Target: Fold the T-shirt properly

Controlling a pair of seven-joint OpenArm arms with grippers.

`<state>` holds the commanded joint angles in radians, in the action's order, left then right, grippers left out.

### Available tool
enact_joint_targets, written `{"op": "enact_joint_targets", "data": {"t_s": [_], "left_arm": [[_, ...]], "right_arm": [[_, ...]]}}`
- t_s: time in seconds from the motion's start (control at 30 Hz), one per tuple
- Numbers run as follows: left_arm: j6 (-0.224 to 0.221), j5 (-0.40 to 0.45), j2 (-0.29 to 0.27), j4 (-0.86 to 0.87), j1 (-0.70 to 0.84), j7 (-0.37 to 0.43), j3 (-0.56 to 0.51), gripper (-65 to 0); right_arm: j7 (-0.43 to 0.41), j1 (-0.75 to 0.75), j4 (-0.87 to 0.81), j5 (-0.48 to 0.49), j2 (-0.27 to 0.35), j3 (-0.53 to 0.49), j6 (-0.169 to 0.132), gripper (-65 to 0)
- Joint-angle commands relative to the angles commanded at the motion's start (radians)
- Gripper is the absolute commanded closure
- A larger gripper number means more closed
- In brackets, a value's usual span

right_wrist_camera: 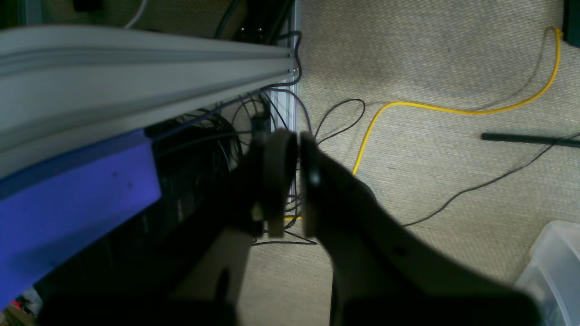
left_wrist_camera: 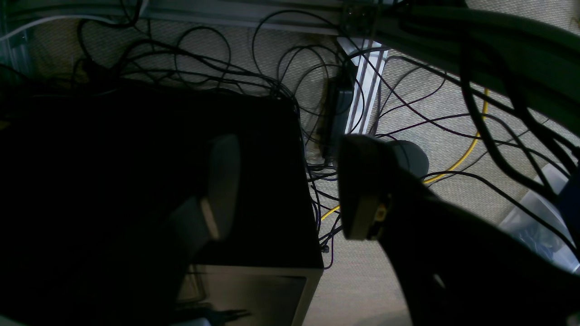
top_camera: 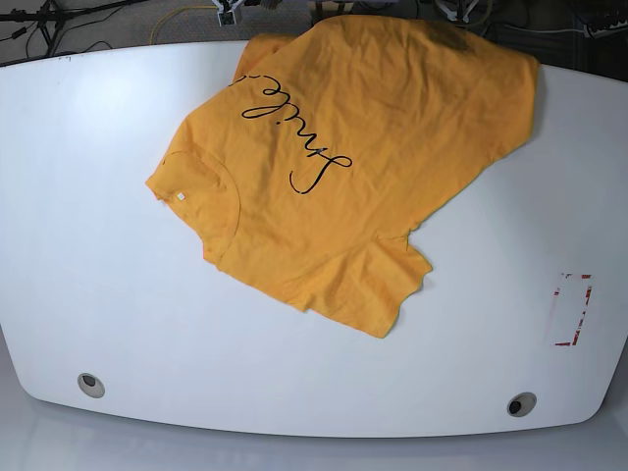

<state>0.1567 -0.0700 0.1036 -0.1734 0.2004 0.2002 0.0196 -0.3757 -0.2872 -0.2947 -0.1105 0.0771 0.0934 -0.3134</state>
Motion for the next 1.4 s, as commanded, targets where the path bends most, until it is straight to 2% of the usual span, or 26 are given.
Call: {"op": "enact_joint_targets", "data": {"t_s": [0.4,0.47,0.87,1.27,1.33,1.4], "left_arm": [[0.001,-0.001,0.0,-0.009,0.006,0.005,0.001,-32.3],[0.003,-0.002,0.0,-0.037,0.023,0.012,-0.004,-32.4],[0.003,0.0,-0.006,-0.156,0.087,0.02,-0.002,-32.3],[0.002,-0.003,-0.009,-0.137,0.154,0.129,-0.004,-32.5],[0.0,0.0,-0.005,-0.153,0.196,0.169,0.002,-32.0],[0.0,0.0,-0.004,-0.171,0.213,0.17,0.002,-32.0]], "right_arm": [[-0.002,-0.04,-0.091,0.003,-0.018,0.001,0.002,-5.4],[-0.005,-0.077,-0.158,0.002,-0.023,-0.001,0.004,-5.4],[-0.004,-0.118,-0.224,0.001,-0.03,-0.004,0.006,-5.6],[-0.002,-0.171,-0.279,0.004,-0.022,-0.004,0.005,-6.1],[-0.003,-0.217,-0.327,0.004,-0.024,0.0,0.004,-5.9],[-0.002,-0.235,-0.349,0.004,-0.024,-0.001,0.004,-5.9]]}}
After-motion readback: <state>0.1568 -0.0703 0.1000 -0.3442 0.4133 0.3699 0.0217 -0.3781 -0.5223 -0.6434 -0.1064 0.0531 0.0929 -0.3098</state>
